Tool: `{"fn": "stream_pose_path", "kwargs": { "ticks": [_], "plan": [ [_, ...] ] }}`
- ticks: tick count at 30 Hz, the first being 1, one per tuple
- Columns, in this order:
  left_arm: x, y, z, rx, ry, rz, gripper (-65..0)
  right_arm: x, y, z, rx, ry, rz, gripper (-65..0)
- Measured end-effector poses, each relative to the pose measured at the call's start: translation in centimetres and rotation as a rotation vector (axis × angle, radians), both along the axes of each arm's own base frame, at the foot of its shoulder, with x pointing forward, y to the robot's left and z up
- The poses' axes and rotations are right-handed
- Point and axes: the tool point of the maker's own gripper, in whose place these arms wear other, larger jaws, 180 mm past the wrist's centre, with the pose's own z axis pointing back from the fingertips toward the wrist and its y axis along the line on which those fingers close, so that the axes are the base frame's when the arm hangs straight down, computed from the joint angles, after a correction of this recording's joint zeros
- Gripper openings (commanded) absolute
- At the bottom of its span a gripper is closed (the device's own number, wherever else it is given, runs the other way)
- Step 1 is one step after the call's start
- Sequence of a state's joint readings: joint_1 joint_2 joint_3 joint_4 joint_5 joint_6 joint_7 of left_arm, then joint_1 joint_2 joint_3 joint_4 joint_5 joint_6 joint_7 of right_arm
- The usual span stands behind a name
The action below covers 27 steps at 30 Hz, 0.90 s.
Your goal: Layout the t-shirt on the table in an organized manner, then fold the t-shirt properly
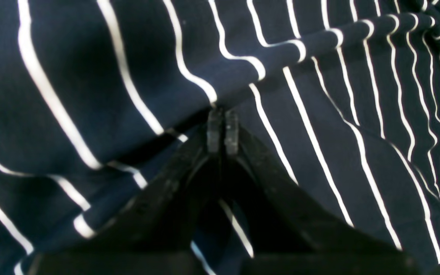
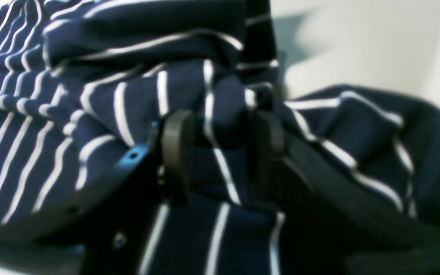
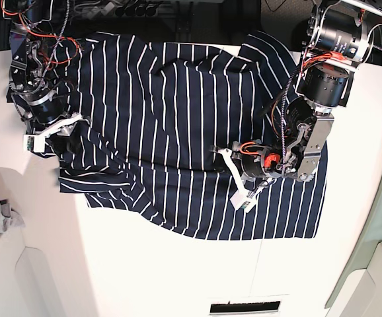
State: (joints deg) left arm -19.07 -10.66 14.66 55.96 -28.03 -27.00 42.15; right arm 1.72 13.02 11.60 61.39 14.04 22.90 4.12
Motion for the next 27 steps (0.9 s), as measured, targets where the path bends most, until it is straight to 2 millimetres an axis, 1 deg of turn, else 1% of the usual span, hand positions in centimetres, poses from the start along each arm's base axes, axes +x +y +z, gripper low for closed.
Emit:
{"fn": "stream_pose_path", "kwargs": {
  "ticks": [2,5,7,9,11,14,16,18,19,21,24,26,27],
  "plan": [
    [0.0,0.0,0.1,-0.014,0.002,0.009,-65.0,1.2,0.2,1.7,-0.007,-0.05,0.009,-39.3],
    [-0.2,-0.5,0.5,-0.046,0.0,-0.017,-65.0,3.9,0.1,4.5,-0.012,-0.13,0.005,-39.3],
    [-0.4,-0.7,0.8,-0.053,0.002,-0.024,-65.0,5.5,-0.9,5.7,-0.035,-0.156,-0.053,-39.3],
    [-0.3,-0.9,1.3,-0.06,-0.006,-0.031,-65.0,6.7,-2.1,6.3,-0.063,-0.158,-0.11,-39.3],
    [0.0,-1.4,1.9,-0.079,-0.022,-0.034,-65.0,7.8,-3.2,6.1,-0.095,-0.133,-0.151,-39.3],
    [0.4,-1.9,2.7,-0.091,-0.046,-0.039,-65.0,9.4,-3.8,5.5,-0.085,-0.104,-0.177,-39.3],
    [0.4,-2.0,2.7,-0.092,-0.046,-0.039,-65.0,9.9,-3.9,4.3,-0.068,-0.068,-0.188,-39.3],
    [0.3,-2.0,2.6,-0.093,-0.043,-0.04,-65.0,9.6,-4.1,2.4,-0.053,-0.008,-0.2,-39.3],
    [0.2,-1.9,2.5,-0.091,-0.04,-0.04,-65.0,9.2,-3.8,1.4,-0.04,0.02,-0.189,-39.3],
    [0.1,-1.9,2.5,-0.09,-0.04,-0.04,-65.0,8.1,-2.6,-0.3,-0.003,0.061,-0.132,-39.4],
    [0.2,-2.2,2.5,-0.096,-0.041,-0.041,-65.0,7.8,-0.8,-0.9,0.061,0.06,-0.081,-39.4],
    [0.1,-2.5,2.6,-0.101,-0.04,-0.043,-65.0,7.8,-0.3,-0.9,0.119,0.057,-0.092,-39.5],
    [0.1,-2.7,2.6,-0.104,-0.04,-0.044,-65.0,7.9,0.1,-0.7,0.143,0.052,-0.084,-41.9]
  ]
}}
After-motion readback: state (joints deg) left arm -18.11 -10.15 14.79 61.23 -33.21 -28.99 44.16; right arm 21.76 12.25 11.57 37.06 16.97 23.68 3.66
